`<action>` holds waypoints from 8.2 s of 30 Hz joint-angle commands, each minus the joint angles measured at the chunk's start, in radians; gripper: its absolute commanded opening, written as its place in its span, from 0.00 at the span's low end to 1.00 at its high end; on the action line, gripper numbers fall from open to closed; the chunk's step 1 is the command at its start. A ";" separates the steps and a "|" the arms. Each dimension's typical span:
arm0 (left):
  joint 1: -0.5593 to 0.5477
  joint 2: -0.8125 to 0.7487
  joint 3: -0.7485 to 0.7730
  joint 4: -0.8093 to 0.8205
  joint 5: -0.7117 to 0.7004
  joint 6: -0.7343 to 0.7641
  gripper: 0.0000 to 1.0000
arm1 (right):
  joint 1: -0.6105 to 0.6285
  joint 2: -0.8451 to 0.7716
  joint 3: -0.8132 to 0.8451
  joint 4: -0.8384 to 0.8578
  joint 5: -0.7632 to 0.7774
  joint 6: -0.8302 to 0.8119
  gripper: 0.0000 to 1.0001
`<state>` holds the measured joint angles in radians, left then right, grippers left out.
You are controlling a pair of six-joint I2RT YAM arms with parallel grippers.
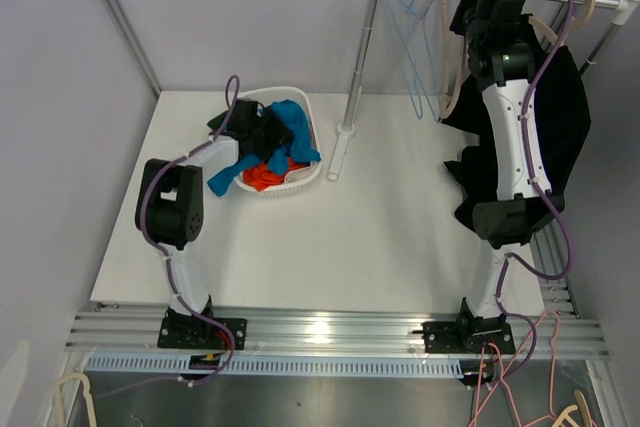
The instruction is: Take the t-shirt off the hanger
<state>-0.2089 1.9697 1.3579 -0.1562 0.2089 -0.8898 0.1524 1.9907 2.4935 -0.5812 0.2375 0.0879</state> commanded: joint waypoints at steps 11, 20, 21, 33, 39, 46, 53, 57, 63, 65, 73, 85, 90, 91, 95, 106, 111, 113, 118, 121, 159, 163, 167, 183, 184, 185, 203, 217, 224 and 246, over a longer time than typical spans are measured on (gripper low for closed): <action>-0.079 -0.451 0.085 -0.229 -0.204 0.149 1.00 | -0.007 0.053 0.041 0.031 -0.087 0.029 0.00; -0.227 -0.621 0.095 -0.298 -0.391 0.239 0.99 | -0.014 0.057 0.024 -0.029 -0.147 0.065 0.04; -0.231 -0.624 0.098 -0.305 -0.394 0.241 0.99 | -0.013 0.048 0.016 -0.032 -0.150 0.065 0.07; -0.305 -0.673 0.109 -0.324 -0.440 0.272 1.00 | -0.037 -0.235 -0.128 -0.158 -0.070 0.055 0.55; -0.337 -0.698 0.110 -0.335 -0.451 0.279 0.99 | -0.088 -0.366 -0.203 -0.241 0.031 0.064 0.60; -0.418 -0.723 0.161 -0.348 -0.434 0.316 1.00 | -0.246 -0.345 -0.171 -0.296 0.097 0.085 0.64; -0.503 -0.750 0.092 -0.344 -0.430 0.328 0.99 | -0.353 -0.290 -0.093 -0.267 0.030 0.073 0.85; -0.553 -0.795 -0.054 -0.296 -0.404 0.310 1.00 | -0.401 -0.206 -0.002 -0.319 -0.035 0.082 0.86; -0.624 -0.871 -0.239 -0.223 -0.462 0.338 1.00 | -0.433 -0.142 -0.028 -0.264 -0.081 0.092 0.84; -0.627 -0.891 -0.270 -0.201 -0.462 0.341 1.00 | -0.444 -0.125 -0.027 -0.244 -0.101 0.099 0.84; -0.627 -0.830 -0.299 -0.123 -0.493 0.374 0.99 | -0.448 -0.040 0.011 -0.131 -0.138 0.099 0.73; -0.627 -0.782 -0.302 -0.066 -0.505 0.408 1.00 | -0.452 0.036 0.068 -0.071 -0.214 0.116 0.00; -0.627 -0.787 -0.309 -0.063 -0.508 0.410 1.00 | -0.452 0.013 0.074 -0.048 -0.271 0.128 0.00; -0.627 -0.793 -0.313 -0.063 -0.508 0.410 1.00 | -0.452 0.005 0.079 -0.048 -0.280 0.130 0.00; -0.632 -0.813 -0.318 -0.063 -0.506 0.407 1.00 | -0.444 -0.033 0.108 -0.065 -0.329 0.130 0.00; -0.722 -0.879 -0.318 -0.065 -0.574 0.443 1.00 | -0.399 -0.231 -0.058 -0.101 -0.351 0.053 0.00; -0.788 -0.891 -0.316 -0.059 -0.609 0.465 0.99 | -0.346 -0.418 -0.324 -0.028 -0.287 0.055 0.00; -0.820 -0.887 -0.303 -0.060 -0.599 0.479 1.00 | -0.321 -0.450 -0.392 -0.055 -0.214 0.068 0.00; -0.966 -0.878 -0.312 0.021 -0.589 0.575 0.99 | -0.237 -0.624 -0.612 -0.068 0.012 0.277 0.00; -1.062 -0.873 -0.339 0.128 -0.592 0.641 0.99 | -0.165 -0.729 -0.766 -0.060 0.133 0.430 0.00; -1.483 -0.633 -0.537 1.168 -0.784 1.250 0.01 | -0.384 -0.618 -0.702 -0.306 -0.320 0.661 0.00; -1.508 -0.702 -0.574 1.201 -0.787 1.304 0.00 | -0.523 -0.584 -0.751 -0.220 -0.602 0.728 0.00; -1.538 -0.761 -0.612 1.232 -0.790 1.344 0.01 | -0.568 -0.529 -0.749 -0.169 -0.736 0.763 0.00; -1.525 -0.726 -0.708 1.243 -1.088 1.273 0.00 | -0.620 -0.498 -0.725 -0.153 -0.837 0.747 0.00; -1.468 -0.733 -0.669 0.837 -0.989 0.995 0.00 | -0.605 -0.532 -0.726 -0.176 -0.805 0.692 0.00; -1.409 -0.732 -0.554 0.687 -0.926 0.859 0.01 | -0.587 -0.565 -0.726 -0.231 -0.767 0.670 0.00; -0.848 -0.414 -0.121 -0.249 -0.609 0.261 0.01 | -0.292 -1.015 -0.975 -0.522 -0.576 0.478 0.00; -0.506 -0.473 -0.204 -0.209 -0.577 0.261 0.01 | -0.218 -1.244 -1.072 -0.726 -0.688 0.441 0.00; -0.579 -0.635 -0.076 -0.330 -0.546 0.321 0.00 | -0.218 -1.253 -1.067 -0.700 -0.431 0.427 0.00; -0.448 -0.453 0.981 -0.082 -0.415 0.748 0.01 | -0.232 -0.756 -0.819 -0.031 -0.118 0.362 0.00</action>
<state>-0.6769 1.4746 2.2250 -0.4252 -0.2806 -0.2630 -0.0715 1.1912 1.5906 -0.7670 0.0662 0.4965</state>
